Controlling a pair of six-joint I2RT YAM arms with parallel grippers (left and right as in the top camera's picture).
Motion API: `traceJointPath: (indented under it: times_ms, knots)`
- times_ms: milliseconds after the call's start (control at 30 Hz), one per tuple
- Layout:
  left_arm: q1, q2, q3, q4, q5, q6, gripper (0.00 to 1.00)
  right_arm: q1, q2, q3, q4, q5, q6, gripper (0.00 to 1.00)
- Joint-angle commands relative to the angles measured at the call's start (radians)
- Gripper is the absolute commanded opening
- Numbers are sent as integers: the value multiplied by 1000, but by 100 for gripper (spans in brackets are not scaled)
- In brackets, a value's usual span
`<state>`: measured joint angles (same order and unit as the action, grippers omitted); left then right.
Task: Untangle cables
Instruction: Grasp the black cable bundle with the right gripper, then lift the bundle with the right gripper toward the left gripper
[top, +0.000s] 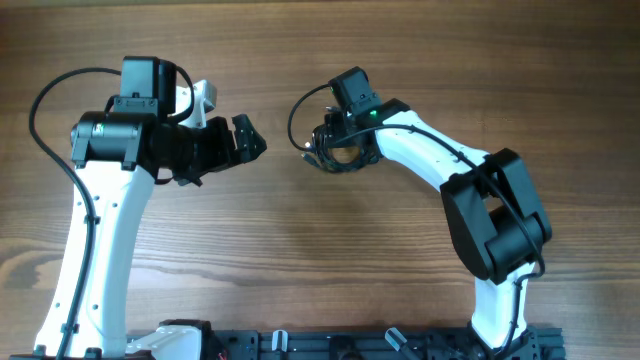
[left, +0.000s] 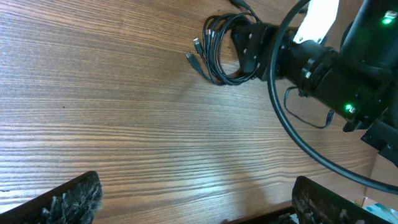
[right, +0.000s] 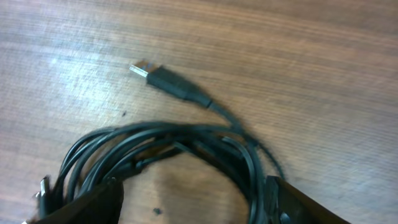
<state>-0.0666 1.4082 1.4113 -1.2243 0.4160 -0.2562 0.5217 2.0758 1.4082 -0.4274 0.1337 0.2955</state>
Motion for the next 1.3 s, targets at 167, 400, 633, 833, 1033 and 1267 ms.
traceJointPath:
  times_ms: [167, 400, 633, 833, 1033, 1267]
  knots:
    - [-4, -2, 16, 0, -5, 16, 100, -20, 19, -10, -53, 172, 29, 74]
    - [-4, -2, 16, 0, -5, 16, 99, -20, 81, -10, -64, 70, 29, 57]
    - [-4, -2, 16, 1, -5, 16, 100, -20, 41, 21, -135, 71, 55, 4]
    - [-4, -2, 16, 0, -5, 16, 100, -20, -294, 80, -192, 114, -11, 4]
    - [-4, -2, 16, 4, -5, 13, 99, -20, -545, 80, -192, 70, -36, 4]
    - [-6, -2, 16, 171, 24, 14, 43, -19, -656, 80, -202, -213, -65, 4]
